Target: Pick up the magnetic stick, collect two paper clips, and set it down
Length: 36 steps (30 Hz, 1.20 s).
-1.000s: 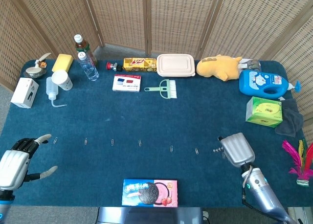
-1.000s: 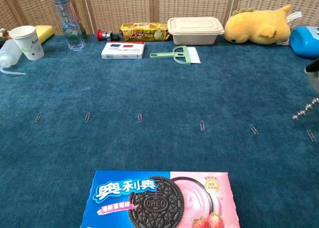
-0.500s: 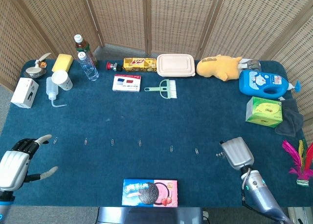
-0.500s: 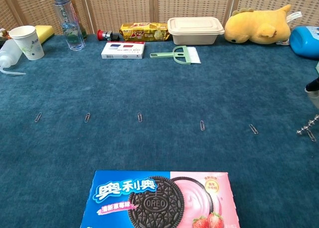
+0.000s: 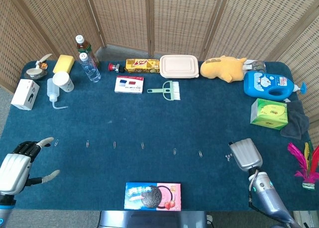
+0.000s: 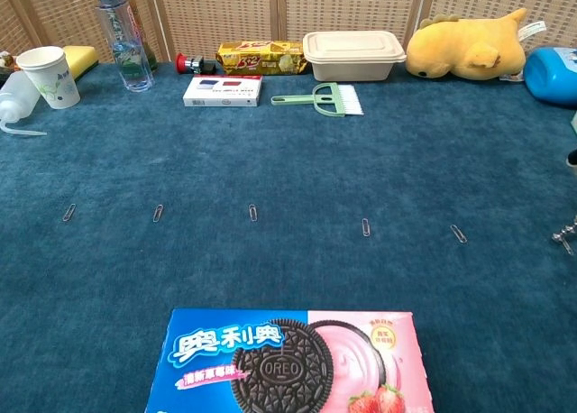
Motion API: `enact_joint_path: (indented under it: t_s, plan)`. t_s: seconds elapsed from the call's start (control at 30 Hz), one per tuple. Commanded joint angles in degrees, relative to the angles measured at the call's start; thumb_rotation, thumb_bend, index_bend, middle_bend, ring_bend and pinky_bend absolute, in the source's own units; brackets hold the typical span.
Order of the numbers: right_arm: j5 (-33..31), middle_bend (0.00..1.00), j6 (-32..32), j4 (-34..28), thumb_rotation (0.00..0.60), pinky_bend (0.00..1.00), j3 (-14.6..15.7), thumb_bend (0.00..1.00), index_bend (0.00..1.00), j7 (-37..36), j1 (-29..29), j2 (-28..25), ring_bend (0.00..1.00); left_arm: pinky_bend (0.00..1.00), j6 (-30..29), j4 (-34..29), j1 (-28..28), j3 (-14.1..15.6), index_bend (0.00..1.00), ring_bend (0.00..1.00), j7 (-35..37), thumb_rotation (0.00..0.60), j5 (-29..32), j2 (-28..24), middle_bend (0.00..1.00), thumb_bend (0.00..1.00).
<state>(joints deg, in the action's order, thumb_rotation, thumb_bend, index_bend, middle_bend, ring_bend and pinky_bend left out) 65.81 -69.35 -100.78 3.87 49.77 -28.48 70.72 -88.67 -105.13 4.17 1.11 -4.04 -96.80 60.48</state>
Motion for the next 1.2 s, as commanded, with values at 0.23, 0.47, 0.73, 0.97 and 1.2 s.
enact_joint_path:
  t_s: [0.23,0.47,0.73,0.97,1.2]
  plan:
    - [-0.17,0.89,-0.03,0.0,0.6,1.0,-0.16,0.47,0.68,0.41,0.62,-0.23,0.96,0.24,-0.16,-0.5,-0.03,0.06,0.18,0.29,-0.46,0.435,-0.41,-0.05,0.33,0.2]
    - [0.58,0.89,0.07,-2.34,0.6,1.0,-1.56,0.47,0.68,0.53,-0.1,-0.56,0.96,0.24,-0.59,-0.55,-0.24,0.02,0.18,0.29,-0.26,0.441,-0.42,-0.37,0.33,0.2]
    - [-0.71,0.89,2.03,-7.39,0.6,1.0,-3.91,0.47,0.67,4.11,-3.05,-0.33,0.96,0.24,-1.12,0.29,-0.83,0.3,0.17,0.29,0.76,0.44,-0.04,-0.51,0.33,0.2]
    - [-3.37,0.89,4.22,-9.15,0.6,1.0,-5.11,0.47,0.67,7.54,-5.81,2.51,0.95,0.24,-1.27,1.61,-1.23,0.54,0.17,0.29,2.11,0.438,0.42,-0.25,0.33,0.2]
    - [-5.88,0.89,4.67,-8.35,0.6,1.0,-5.54,0.47,0.67,10.23,-7.58,5.47,0.95,0.24,-1.32,2.74,-1.31,0.43,0.17,0.29,3.22,0.438,0.82,-0.07,0.33,0.2]
